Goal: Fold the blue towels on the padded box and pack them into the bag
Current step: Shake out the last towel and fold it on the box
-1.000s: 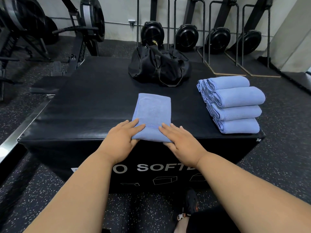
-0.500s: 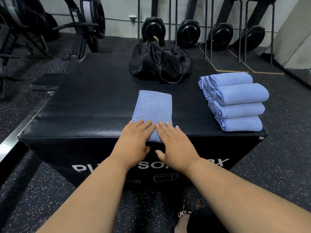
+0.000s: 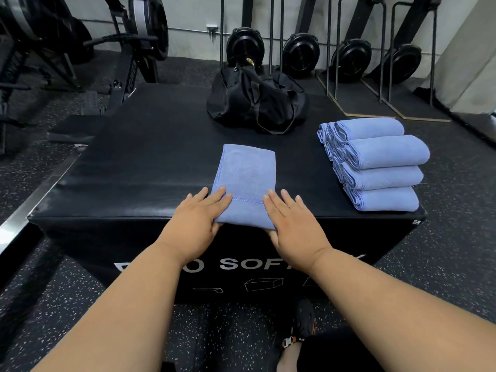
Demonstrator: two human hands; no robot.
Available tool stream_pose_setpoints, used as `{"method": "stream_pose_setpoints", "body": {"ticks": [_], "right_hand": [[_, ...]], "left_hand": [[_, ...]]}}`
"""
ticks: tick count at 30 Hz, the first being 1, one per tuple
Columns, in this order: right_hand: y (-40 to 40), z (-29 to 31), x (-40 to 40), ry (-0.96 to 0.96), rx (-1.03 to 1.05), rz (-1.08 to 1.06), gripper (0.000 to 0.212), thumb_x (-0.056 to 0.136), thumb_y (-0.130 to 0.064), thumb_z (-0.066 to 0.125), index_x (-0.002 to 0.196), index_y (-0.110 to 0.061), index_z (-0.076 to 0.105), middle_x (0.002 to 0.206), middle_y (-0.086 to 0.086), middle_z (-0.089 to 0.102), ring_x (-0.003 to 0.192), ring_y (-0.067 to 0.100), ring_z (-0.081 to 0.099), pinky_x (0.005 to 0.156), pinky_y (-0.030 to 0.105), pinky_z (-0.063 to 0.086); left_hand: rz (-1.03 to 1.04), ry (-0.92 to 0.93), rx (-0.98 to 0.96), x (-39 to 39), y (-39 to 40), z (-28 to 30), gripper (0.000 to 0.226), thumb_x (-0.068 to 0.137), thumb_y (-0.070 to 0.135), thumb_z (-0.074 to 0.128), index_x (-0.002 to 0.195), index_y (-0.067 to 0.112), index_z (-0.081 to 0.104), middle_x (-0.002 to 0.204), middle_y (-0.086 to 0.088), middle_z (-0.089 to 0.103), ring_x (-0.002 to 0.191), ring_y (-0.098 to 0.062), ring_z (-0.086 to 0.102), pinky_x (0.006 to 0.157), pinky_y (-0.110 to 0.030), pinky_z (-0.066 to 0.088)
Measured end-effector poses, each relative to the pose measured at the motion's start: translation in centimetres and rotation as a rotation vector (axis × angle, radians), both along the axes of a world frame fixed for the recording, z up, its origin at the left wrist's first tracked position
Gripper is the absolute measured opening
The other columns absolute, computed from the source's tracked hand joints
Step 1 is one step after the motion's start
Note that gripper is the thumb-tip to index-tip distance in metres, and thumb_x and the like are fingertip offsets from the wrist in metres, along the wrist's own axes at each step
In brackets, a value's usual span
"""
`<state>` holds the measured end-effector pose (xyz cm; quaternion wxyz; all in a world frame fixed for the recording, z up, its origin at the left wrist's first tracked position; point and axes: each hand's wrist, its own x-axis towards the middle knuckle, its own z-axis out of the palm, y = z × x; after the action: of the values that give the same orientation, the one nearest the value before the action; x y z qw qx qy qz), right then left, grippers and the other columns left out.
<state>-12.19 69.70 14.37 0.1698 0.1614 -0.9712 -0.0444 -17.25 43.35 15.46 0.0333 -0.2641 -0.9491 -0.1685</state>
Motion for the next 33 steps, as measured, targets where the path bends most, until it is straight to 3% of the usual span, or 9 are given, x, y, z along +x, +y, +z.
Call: {"method": "stream_pose_setpoints", "body": {"ticks": [6, 12, 15, 17, 19, 21, 24, 28, 33], "right_hand": [[-2.9, -0.5, 1.1, 0.009, 0.018, 0.1, 0.106, 0.075, -0.034, 0.083, 0.161, -0.001, 0.03, 0.164, 0.021, 0.039, 0.147, 0.041, 0.044, 0.118, 0.058, 0.04], [-3.0, -0.4, -0.5, 0.025, -0.006, 0.091, 0.076, 0.076, -0.003, 0.082, 0.147, -0.004, 0.056, 0.147, 0.016, 0.061, 0.132, 0.039, 0.062, 0.106, 0.056, 0.05], [-2.7, 0.4, -0.5, -0.023, -0.124, 0.133, 0.069, 0.081, 0.007, 0.069, 0.148, -0.006, 0.056, 0.144, 0.016, 0.063, 0.129, 0.04, 0.062, 0.11, 0.058, 0.05], [-2.5, 1.6, 0.0, -0.138, -0.359, 0.074, 0.057, 0.096, -0.001, 0.059, 0.15, -0.015, 0.054, 0.139, 0.008, 0.066, 0.122, 0.034, 0.061, 0.112, 0.049, 0.047], [-2.1, 3.2, 0.6, -0.177, -0.627, -0.026, 0.053, 0.102, -0.017, 0.062, 0.154, -0.026, 0.052, 0.14, -0.004, 0.066, 0.123, 0.021, 0.06, 0.109, 0.028, 0.043], [-1.7, 4.4, 0.9, -0.186, -0.771, -0.089, 0.055, 0.102, -0.026, 0.066, 0.154, -0.032, 0.05, 0.139, -0.017, 0.062, 0.123, 0.003, 0.055, 0.104, 0.012, 0.038], [-1.3, 4.9, 0.8, -0.249, -0.957, -0.107, 0.051, 0.099, -0.029, 0.07, 0.148, -0.037, 0.055, 0.129, -0.031, 0.058, 0.118, -0.008, 0.054, 0.102, 0.005, 0.037], [-0.9, 4.9, -0.3, -0.278, -1.097, -0.162, 0.044, 0.099, -0.033, 0.07, 0.141, -0.036, 0.06, 0.117, -0.024, 0.064, 0.097, 0.0, 0.059, 0.086, 0.007, 0.041], [-1.0, 5.1, -1.9, -0.297, -1.201, -0.207, 0.033, 0.1, -0.035, 0.069, 0.132, -0.035, 0.064, 0.091, 0.011, 0.057, 0.075, 0.008, 0.051, 0.078, 0.024, 0.049]], "left_hand": [[0.03, -0.001, 0.025, 0.3, 0.5, 0.1, 0.069, 0.1, 0.018, 0.061, 0.163, 0.028, 0.037, 0.171, 0.009, 0.03, 0.158, -0.032, 0.027, 0.126, -0.057, 0.019], [0.059, -0.043, 0.11, 0.4, 0.2, 0.2, 0.065, 0.098, 0.015, 0.061, 0.159, 0.032, 0.045, 0.167, 0.012, 0.037, 0.157, -0.026, 0.032, 0.128, -0.05, 0.019], [0.072, -0.092, 0.21, 0.8, -0.6, 1.4, 0.051, 0.098, 0.017, 0.059, 0.144, 0.038, 0.063, 0.156, 0.016, 0.053, 0.146, -0.017, 0.046, 0.123, -0.04, 0.035], [0.085, -0.186, 0.299, 1.1, -1.0, 2.5, 0.025, 0.097, 0.023, 0.06, 0.115, 0.033, 0.075, 0.123, 0.015, 0.072, 0.116, -0.012, 0.062, 0.102, -0.04, 0.052], [0.121, -0.279, 0.386, 1.3, -1.1, 3.5, 0.017, 0.096, 0.035, 0.06, 0.097, 0.022, 0.071, 0.094, 0.006, 0.072, 0.09, -0.017, 0.064, 0.087, -0.047, 0.057], [0.177, -0.327, 0.448, 1.5, -0.9, 4.2, 0.02, 0.096, 0.041, 0.063, 0.093, 0.024, 0.071, 0.088, 0.009, 0.072, 0.084, -0.015, 0.066, 0.081, -0.042, 0.058], [0.23, -0.353, 0.517, 1.6, -0.5, 4.7, 0.019, 0.097, 0.045, 0.067, 0.089, 0.027, 0.07, 0.084, 0.012, 0.071, 0.078, -0.008, 0.064, 0.073, -0.032, 0.052], [0.283, -0.324, 0.552, 1.2, 0.2, 4.7, 0.023, 0.097, 0.051, 0.064, 0.092, 0.028, 0.066, 0.087, 0.003, 0.069, 0.081, -0.015, 0.063, 0.076, -0.035, 0.052], [0.365, -0.312, 0.7, 0.6, 0.9, 4.6, 0.018, 0.098, 0.049, 0.066, 0.112, 0.038, 0.065, 0.078, 0.006, 0.064, 0.073, -0.008, 0.06, 0.071, -0.028, 0.047]]}}
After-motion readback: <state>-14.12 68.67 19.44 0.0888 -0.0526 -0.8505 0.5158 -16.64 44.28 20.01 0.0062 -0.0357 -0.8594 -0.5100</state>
